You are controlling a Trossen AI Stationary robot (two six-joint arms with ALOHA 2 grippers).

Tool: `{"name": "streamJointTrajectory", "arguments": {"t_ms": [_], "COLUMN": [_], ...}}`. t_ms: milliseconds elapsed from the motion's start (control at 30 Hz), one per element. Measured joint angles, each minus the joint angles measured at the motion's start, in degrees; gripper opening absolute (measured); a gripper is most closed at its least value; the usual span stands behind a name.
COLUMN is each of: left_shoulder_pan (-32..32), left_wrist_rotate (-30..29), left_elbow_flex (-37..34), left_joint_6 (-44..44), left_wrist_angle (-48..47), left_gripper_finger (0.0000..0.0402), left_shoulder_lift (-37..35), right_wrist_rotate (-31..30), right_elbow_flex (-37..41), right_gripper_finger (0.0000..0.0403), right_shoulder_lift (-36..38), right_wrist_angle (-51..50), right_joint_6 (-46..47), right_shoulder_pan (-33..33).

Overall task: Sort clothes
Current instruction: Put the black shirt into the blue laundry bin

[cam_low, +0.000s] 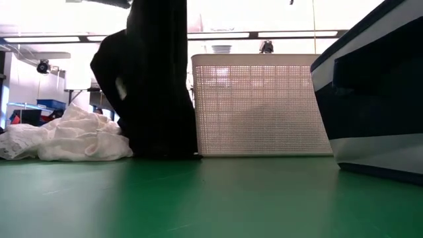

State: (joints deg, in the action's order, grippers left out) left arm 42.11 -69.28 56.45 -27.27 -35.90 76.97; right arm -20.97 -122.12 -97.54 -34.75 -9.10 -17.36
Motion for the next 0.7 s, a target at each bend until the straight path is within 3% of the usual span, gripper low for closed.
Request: {"name": "streamJointTrajectory", "arguments": {"t_ms": [133, 433, 700], "left_shoulder_pan": [-0.3, -8.0, -13.0], "left_wrist_rotate": [-3.2, -0.2, 0.4], "left_elbow_flex": [0.0, -0.1, -0.4], "left_joint_6": [9.6, 11.9, 20.2], "left_wrist_angle": [9.5, 16.0, 25.0], "left_gripper_finger": [0.0262, 0.0262, 0.0262], "left_shoulder_lift": [0.0, 0.5, 4.2], "right_wrist_rotate": [0.0, 0.4, 1.9], "right_elbow_flex": [-0.1, -0.1, -0.1], "right_gripper_finger": [0.0009, 0.0009, 0.0009], "right_shoulder_lift": [0.0, 0.0, 0.0], "right_wrist_angle": [-0.1, -0.1, 0.2], "right_joint_6": [-0.6, -0.5, -0.6], "right_shoulder_pan": [0.6, 0.5, 0.4]}}
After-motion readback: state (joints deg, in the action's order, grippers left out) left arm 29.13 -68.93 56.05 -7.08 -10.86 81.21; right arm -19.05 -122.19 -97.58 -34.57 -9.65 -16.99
